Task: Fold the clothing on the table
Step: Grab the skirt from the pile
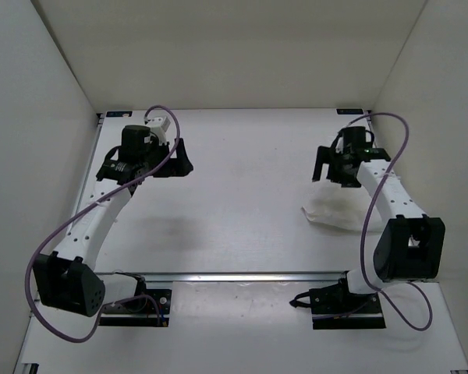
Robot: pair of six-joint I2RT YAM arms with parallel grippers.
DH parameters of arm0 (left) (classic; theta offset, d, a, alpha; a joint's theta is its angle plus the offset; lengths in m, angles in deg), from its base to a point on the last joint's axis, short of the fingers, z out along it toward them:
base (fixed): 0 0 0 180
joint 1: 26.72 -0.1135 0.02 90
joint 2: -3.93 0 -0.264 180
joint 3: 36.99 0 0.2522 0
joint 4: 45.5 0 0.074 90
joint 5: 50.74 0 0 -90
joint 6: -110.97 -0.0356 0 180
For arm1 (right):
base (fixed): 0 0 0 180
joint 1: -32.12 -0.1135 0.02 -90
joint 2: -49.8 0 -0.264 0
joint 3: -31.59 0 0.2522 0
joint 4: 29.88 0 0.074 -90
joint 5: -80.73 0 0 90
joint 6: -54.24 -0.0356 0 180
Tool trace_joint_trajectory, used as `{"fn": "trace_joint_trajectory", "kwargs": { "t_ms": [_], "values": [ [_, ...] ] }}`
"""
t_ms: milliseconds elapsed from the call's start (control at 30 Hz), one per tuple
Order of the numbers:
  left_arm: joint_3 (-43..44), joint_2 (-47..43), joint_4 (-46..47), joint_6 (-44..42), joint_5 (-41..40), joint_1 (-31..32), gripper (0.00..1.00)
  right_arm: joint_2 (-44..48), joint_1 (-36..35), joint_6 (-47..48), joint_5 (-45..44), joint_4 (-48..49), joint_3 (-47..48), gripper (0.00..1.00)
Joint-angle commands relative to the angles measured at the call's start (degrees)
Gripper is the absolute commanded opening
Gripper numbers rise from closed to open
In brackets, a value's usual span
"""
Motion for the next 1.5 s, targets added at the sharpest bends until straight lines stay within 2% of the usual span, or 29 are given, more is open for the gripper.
{"fn": "trace_joint_trajectory", "kwargs": {
  "t_ms": [0,133,300,533,633,733,767,800,833,967,1033,1100,1133,1200,1267,1367,1400,1467],
  "values": [
    [-2.7,-3.9,0.4,-0.6,0.6,0.4,0.99,3.8,-3.1,-3.8,1.2,0.4,-5.3,0.97],
    [-4.1,-4.7,0.3,-0.8,0.9,1.0,0.99,5.1,-3.5,-3.8,3.7,0.0,-9.2,0.94],
    [-5.2,-5.7,0.5,-0.7,2.1,1.4,0.98,4.8,-9.4,-3.8,-3.8,-2.6,-10.7,0.89],
    [-6.9,-7.4,-0.2,-0.6,1.6,1.1,0.99,4.9,-9.2,-4.5,-7.4,-7.3,-12.5,0.74],
    [-7.5,-8.3,0.2,-0.2,1.7,1.1,0.99,4.8,-9.1,-3.8,-11.4,-9.0,-12.9,0.74],
    [-8.2,-8.7,0.7,0.5,1.9,0.9,0.99,5.0,-8.3,-3.6,-11.4,-9.0,-14.0,0.50],
    [-8.2,-9.0,1.1,0.6,2.0,0.7,0.99,5.1,-8.1,-3.1,-11.8,-8.9,-14.4,0.34],
    [-8.5,-9.2,0.8,0.4,2.0,0.4,0.99,4.9,-8.2,-3.3,-11.8,-8.5,-14.8,0.13],
    [-8.1,-9.3,0.5,0.7,1.8,0.6,0.99,4.4,-7.7,-3.5,-12.3,-8.6,-14.8,0.00],
    [-8.0,-9.4,1.6,1.5,3.5,0.2,0.99,5.0,-9.5,-2.8,-13.5,-7.5,-12.0,0.00],
    [-9.0,-9.9,4.6,2.2,9.4,0.0,0.99,5.9,-9.6,-0.4,-10.3,-5.9,-9.1,0.00],
    [-9.8,-10.2,8.4,3.5,13.5,1.5,0.99,6.7,-10.7,0.9,-6.4,-3.3,-3.8,0.00],
    [-10.0,-9.8,10.3,3.5,13.6,3.1,0.99,6.7,-11.4,2.0,-3.3,-2.2,-2.5,0.00],
    [-10.0,-9.4,11.9,3.3,12.9,5.5,0.99,4.9,-13.3,2.6,0.5,-0.4,5.9,0.00],
    [-11.0,-9.3,13.4,4.2,14.6,5.1,0.99,1.9,-14.8,3.6,5.3,-0.3,13.2,0.01],
    [-13.2,-11.4,16.5,6.4,15.5,2.7,0.99,-8.9,-22.0,6.5,8.9,-6.5,35.8,0.00],
    [-13.6,-11.8,16.9,6.6,15.0,2.2,0.99,-11.3,-23.8,6.6,8.9,-7.6,40.8,0.00],
    [-13.2,-13.1,16.3,5.5,12.9,1.5,0.99,-17.8,-28.7,6.9,8.0,-10.9,60.5,0.00]
  ]
}}
